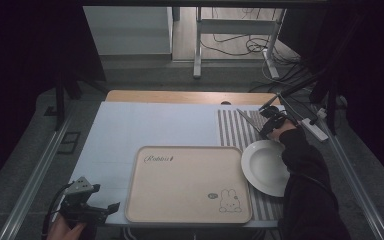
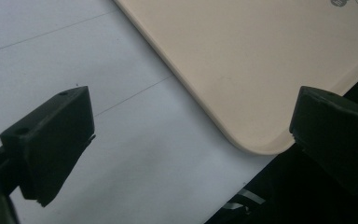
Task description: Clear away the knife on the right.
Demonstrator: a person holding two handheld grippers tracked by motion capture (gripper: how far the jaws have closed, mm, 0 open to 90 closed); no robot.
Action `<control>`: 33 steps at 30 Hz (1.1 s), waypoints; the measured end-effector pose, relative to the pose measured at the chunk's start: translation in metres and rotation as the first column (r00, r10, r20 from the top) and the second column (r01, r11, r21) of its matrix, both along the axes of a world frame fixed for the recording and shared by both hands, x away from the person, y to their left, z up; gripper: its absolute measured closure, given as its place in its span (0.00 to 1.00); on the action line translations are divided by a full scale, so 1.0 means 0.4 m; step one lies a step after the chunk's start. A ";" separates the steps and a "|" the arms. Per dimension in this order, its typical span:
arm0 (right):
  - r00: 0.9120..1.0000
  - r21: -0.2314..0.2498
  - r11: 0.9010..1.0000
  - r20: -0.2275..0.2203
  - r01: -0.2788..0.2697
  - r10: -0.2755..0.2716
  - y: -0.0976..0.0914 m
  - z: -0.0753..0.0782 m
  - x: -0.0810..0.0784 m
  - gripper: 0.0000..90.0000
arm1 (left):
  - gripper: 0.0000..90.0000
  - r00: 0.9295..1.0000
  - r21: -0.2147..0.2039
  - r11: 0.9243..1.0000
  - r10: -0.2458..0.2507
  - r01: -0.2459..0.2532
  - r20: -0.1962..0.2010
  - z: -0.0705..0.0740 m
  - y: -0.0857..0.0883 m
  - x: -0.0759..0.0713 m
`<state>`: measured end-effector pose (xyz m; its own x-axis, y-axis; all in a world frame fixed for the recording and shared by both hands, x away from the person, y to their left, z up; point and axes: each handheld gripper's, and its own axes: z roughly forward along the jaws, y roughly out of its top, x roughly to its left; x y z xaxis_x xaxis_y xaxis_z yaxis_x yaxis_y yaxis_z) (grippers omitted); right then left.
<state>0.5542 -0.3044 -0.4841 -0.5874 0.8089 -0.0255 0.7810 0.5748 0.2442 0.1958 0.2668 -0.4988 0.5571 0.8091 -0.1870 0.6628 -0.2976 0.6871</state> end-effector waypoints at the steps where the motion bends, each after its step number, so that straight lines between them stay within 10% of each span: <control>1: 1.000 -0.002 1.000 -0.003 -0.002 0.002 0.001 0.000 0.001 0.89 | 0.01 1.000 -0.001 1.000 0.001 -0.001 0.000 0.000 0.000 0.000; 20: 0.995 0.082 0.997 0.102 0.000 -0.008 -0.041 0.084 -0.002 0.90 | 0.01 1.000 -0.004 1.000 0.003 -0.003 -0.001 0.000 0.000 0.001; 33: 0.989 0.215 0.976 0.147 -0.046 0.014 -0.017 0.127 -0.089 0.89 | 0.01 1.000 0.000 1.000 0.006 -0.006 -0.004 -0.001 -0.001 0.002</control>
<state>0.5185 -0.3113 -0.4332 -0.6143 0.7865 0.0629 0.7118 0.5180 0.4743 0.1965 0.2663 -0.4990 0.5518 0.8122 -0.1896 0.6674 -0.2936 0.6844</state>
